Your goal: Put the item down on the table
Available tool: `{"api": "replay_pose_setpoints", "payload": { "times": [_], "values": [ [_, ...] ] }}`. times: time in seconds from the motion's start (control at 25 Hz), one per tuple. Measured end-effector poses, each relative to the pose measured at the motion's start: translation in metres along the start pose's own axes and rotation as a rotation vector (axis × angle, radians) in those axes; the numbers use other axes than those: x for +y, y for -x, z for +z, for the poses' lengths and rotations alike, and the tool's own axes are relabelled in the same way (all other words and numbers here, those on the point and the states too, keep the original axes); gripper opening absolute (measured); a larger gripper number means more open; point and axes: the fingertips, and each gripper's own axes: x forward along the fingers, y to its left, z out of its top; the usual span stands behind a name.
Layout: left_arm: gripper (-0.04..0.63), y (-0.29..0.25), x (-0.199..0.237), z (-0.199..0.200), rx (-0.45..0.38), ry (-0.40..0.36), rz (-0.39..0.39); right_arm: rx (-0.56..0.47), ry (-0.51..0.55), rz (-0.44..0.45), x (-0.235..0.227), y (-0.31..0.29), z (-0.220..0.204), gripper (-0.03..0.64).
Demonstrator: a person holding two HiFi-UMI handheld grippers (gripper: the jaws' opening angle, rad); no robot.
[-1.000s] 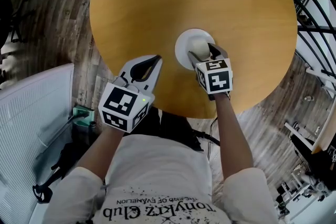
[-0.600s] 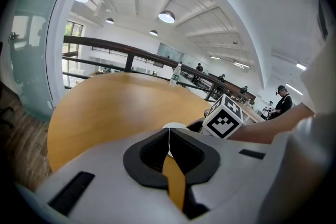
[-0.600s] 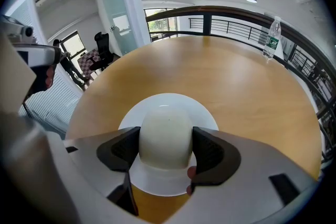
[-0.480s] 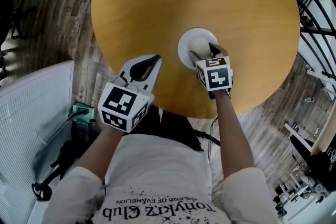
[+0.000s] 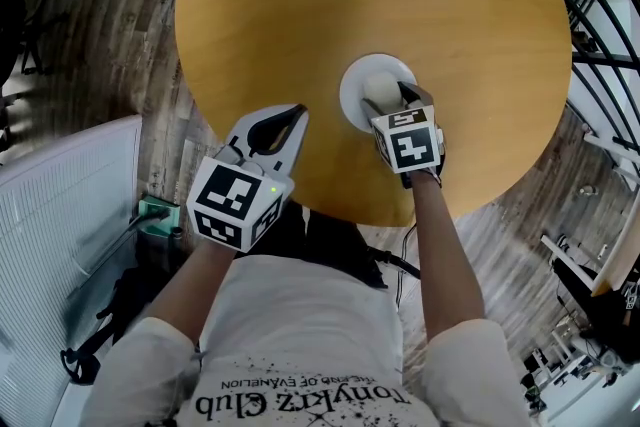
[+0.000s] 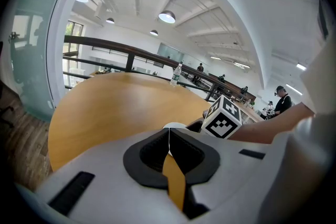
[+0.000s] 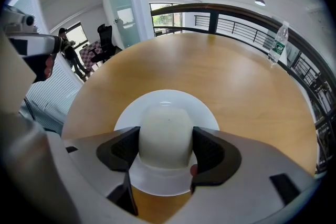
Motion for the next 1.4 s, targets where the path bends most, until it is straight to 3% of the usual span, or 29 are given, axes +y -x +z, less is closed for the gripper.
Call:
{"api": "replay_pose_setpoints", "payload": {
  "times": [0.76, 1.24, 1.32, 1.4],
  "values": [
    [0.025, 0.005, -0.001, 0.004, -0.009, -0.01, 0.005, -0.045, -0.028, 0.026, 0.002, 0.009, 0.011, 0.328],
    [0.025, 0.024, -0.031, 0.021, -0.052, -0.073, -0.015, -0.186, -0.151, 0.04, 0.002, 0.079, 0.017, 0.327],
    [0.025, 0.03, -0.04, 0.022, -0.061, -0.082, -0.02, -0.217, -0.163, 0.043, 0.006, 0.095, 0.014, 0.29],
    [0.025, 0.036, -0.05, 0.026, -0.075, -0.095, -0.026, -0.264, -0.179, 0.06, 0.011, 0.115, 0.013, 0.187]
  ]
}}
